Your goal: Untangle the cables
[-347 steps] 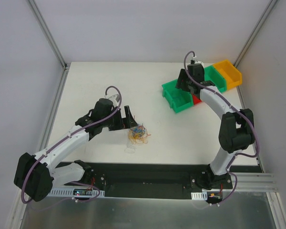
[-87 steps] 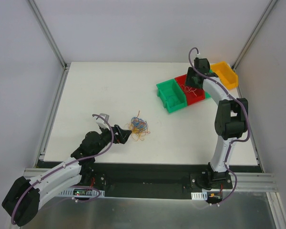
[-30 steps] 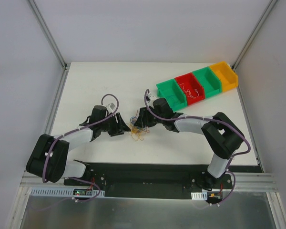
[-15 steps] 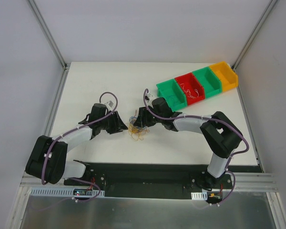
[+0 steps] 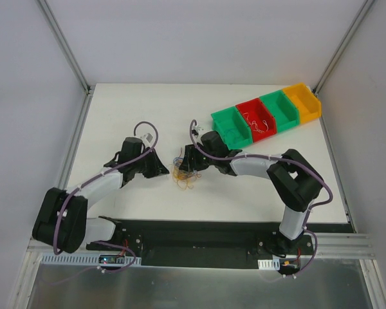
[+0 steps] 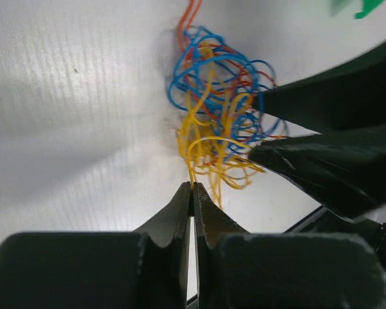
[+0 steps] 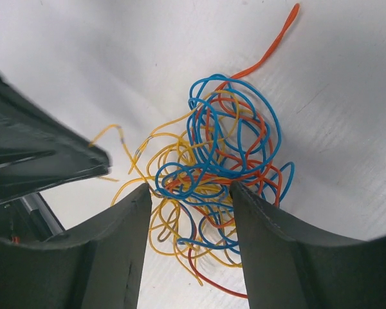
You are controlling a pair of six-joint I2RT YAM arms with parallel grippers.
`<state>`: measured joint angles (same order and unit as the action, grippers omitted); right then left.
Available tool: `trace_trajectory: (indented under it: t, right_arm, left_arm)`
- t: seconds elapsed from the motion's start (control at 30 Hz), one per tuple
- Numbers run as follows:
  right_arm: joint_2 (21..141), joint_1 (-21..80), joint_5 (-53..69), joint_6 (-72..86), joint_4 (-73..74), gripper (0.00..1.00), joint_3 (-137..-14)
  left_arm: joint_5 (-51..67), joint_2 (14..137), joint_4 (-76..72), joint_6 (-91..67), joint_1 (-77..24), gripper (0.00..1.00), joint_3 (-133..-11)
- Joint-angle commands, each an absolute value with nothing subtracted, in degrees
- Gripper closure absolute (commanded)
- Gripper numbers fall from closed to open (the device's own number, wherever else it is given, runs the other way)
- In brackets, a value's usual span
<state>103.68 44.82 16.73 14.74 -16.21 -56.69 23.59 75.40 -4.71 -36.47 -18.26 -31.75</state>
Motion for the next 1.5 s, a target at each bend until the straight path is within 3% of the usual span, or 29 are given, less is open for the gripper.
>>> trace_trajectory:
  t: [0.0,0.23,0.4,0.57,0.77,1.1,1.23,1.33,1.47]
  right_arm:
    - [104.59,46.58,12.4,13.1,-12.4,0.45,-60.81]
    - [105.91,47.2,7.12,13.45,-8.26,0.45,-62.49]
    - [105.38,47.2,6.33,12.92,-8.44,0.44,-62.14]
    - [105.82,47.2,3.44,12.04,-7.04,0.43,-62.58]
    - [104.25,47.2,-1.65,8.71,-5.01,0.39,-63.11]
    - [94.33,47.11,-4.48,4.48,-0.28,0.37,-61.53]
    - [81.68,47.2,-2.29,2.64,6.66,0.35,-58.72]
    - [72.98,47.11,-4.13,2.2,9.49,0.23,-55.12]
    - [67.86,47.89,13.66,0.35,-6.7,0.2,-46.17]
  left_arm:
    - [23.03,62.43,-2.73,-34.63,-17.67,1.0,-32.52]
    - [24.25,38.09,2.28,-32.87,-17.67,1.0,-37.69]
    - [24.08,31.64,2.81,-34.19,-17.67,1.0,-45.6]
    - [27.24,35.49,3.25,-36.21,-17.67,1.0,-57.54]
    - [30.58,47.44,10.45,-39.19,-17.67,1.0,-80.56]
    - [32.95,55.45,12.66,-44.47,-17.67,1.0,-98.86]
    - [35.15,58.44,12.39,-47.89,-17.67,1.0,-100.02]
    - [36.12,58.54,11.17,-48.51,-17.67,1.0,-97.92]
    - [35.86,57.39,7.39,-49.48,-17.67,1.0,-93.87]
